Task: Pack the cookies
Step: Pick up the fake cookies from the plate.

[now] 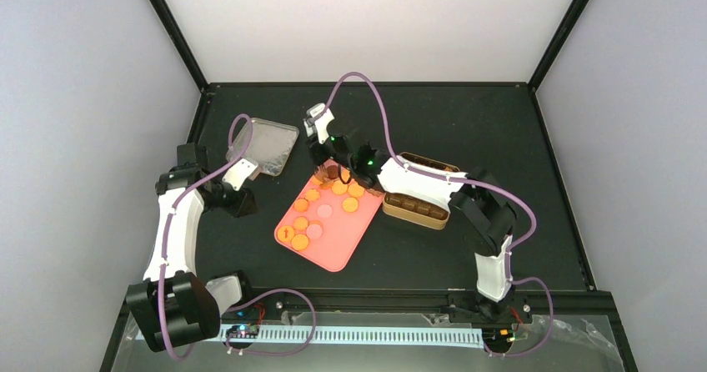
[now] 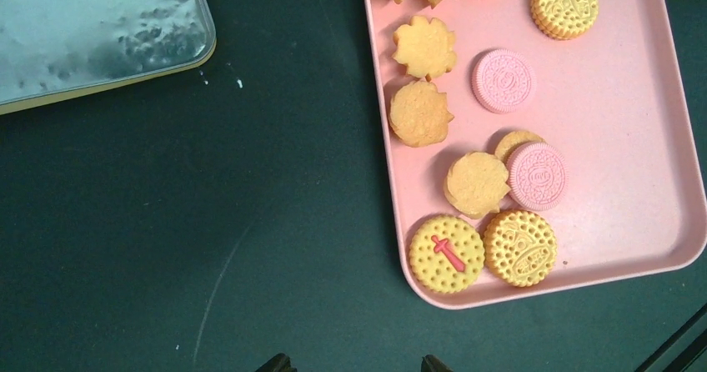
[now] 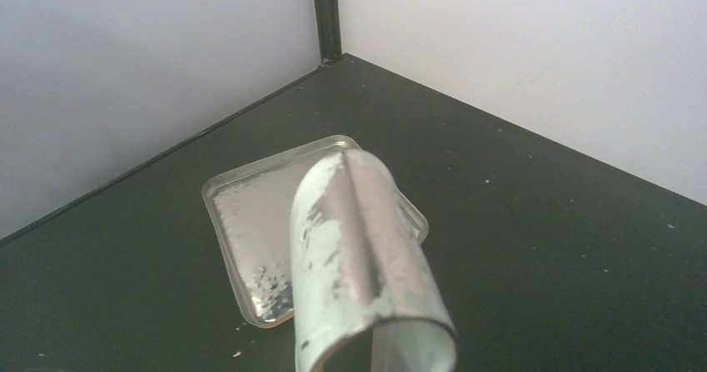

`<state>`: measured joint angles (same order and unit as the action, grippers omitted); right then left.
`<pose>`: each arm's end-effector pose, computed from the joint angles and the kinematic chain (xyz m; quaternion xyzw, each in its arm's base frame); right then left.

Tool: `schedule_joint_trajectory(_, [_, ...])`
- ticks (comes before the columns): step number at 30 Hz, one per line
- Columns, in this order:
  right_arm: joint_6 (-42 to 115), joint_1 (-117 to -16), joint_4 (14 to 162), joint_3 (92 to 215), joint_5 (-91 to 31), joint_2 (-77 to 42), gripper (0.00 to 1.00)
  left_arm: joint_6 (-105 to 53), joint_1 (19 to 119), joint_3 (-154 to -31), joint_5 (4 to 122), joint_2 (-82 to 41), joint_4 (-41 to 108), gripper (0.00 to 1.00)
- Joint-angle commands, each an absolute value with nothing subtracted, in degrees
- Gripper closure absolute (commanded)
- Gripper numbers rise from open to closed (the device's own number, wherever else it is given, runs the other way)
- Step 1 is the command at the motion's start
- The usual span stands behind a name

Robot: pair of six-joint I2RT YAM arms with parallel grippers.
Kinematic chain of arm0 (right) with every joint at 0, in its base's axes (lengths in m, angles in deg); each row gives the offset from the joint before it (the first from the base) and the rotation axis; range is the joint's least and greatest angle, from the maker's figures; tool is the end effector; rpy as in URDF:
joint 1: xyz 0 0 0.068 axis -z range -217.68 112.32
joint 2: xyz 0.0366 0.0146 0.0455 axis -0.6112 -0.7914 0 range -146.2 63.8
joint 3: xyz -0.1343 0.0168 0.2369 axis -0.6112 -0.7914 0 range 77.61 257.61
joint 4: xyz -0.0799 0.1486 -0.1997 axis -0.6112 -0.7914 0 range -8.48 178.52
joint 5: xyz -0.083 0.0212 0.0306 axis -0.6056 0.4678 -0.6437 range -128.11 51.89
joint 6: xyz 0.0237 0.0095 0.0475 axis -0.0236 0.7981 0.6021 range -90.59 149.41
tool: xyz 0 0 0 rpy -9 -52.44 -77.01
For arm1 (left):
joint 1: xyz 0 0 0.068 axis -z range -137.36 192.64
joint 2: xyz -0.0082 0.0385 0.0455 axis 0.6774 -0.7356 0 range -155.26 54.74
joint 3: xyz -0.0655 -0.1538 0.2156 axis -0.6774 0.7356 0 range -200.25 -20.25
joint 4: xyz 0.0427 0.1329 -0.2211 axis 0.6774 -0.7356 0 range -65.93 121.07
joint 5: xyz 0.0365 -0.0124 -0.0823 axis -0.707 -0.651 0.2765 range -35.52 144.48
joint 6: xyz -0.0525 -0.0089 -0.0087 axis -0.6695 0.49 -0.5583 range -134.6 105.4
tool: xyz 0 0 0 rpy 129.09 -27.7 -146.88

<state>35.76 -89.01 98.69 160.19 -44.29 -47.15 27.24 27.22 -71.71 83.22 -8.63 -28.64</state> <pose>0.2920 0.3587 0.2623 -0.2802 0.7594 0.2442 0.5340 0.1849 0.0333 0.2578 0.2572 0.9219 -0.1408 0.2532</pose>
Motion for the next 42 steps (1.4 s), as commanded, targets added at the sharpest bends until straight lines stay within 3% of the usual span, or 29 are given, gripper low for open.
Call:
schedule_joint_trajectory(1, [36.11, -89.05, 101.29, 161.78, -41.49, -46.23, 0.75, 28.29, 26.73, -71.92, 84.83, -8.39, -29.84, 0.59])
schedule_joint_trajectory(9, [36.31, -89.03, 101.73, 161.99, -42.59, -48.44, 0.63, 28.55, 26.73, -72.01, 84.57, -8.52, -29.97, 0.59])
schedule_joint_trajectory(23, [36.57, -89.03, 102.87, 156.59, -43.68, -48.81, 0.64, 28.61, 26.62, -71.94, 84.63, -8.64, -29.93, 0.59])
schedule_joint_trajectory(27, [36.7, -89.02, 103.13, 155.3, -44.04, -48.33, 0.67, 28.6, 26.64, -71.84, 84.55, -8.72, -29.84, 0.59])
schedule_joint_trajectory(36, [36.96, -88.99, 104.19, 153.77, -44.97, -43.68, 0.92, 28.55, 26.51, -71.93, 84.76, -8.65, -29.93, 0.59])
schedule_joint_trajectory(42, [37.22, -89.01, 104.98, 152.05, -44.76, -38.38, 0.95, 28.44, 26.55, -72.02, 84.97, -8.62, -30.02, 0.59])
